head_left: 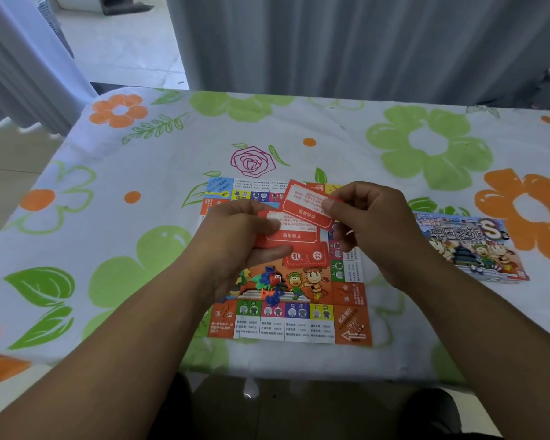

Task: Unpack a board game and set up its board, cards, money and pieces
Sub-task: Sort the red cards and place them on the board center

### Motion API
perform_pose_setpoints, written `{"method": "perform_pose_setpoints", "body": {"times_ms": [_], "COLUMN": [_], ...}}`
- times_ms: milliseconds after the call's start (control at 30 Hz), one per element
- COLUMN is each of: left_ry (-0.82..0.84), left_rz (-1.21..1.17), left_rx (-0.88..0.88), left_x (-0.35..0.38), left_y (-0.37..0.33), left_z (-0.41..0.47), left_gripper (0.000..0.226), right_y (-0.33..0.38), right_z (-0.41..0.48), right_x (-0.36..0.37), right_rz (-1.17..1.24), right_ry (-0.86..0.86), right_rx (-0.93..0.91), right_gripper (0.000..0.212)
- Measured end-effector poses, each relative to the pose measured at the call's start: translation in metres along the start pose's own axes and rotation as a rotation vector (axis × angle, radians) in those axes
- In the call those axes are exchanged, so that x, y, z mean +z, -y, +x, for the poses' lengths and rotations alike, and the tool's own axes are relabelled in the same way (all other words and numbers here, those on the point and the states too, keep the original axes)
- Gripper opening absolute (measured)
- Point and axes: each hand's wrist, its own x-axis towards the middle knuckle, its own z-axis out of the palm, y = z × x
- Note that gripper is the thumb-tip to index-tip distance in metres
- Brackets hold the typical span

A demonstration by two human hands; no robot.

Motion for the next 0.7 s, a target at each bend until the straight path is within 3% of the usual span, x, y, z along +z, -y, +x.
{"method": "perform_pose_setpoints", "body": {"times_ms": [500,700], "left_ry": [0.047,0.107], "left_rz": [0.093,-0.003], "left_rx": [0.027,-0.016], "left_x": [0.005,0.007], "left_y": [0.003,0.001], "left_z": [-0.002,0.000], "left_gripper": [0.016,0.012], "right_y": [-0.003,0.008], "right_z": [-0.001,0.000], "right_x": [-0.012,-0.015], "right_rz": [-0.014,0.118], "right_ry": [0.081,-0.048], "right_rx": [0.099,-0.014], "right_gripper": [0.006,0.004]}}
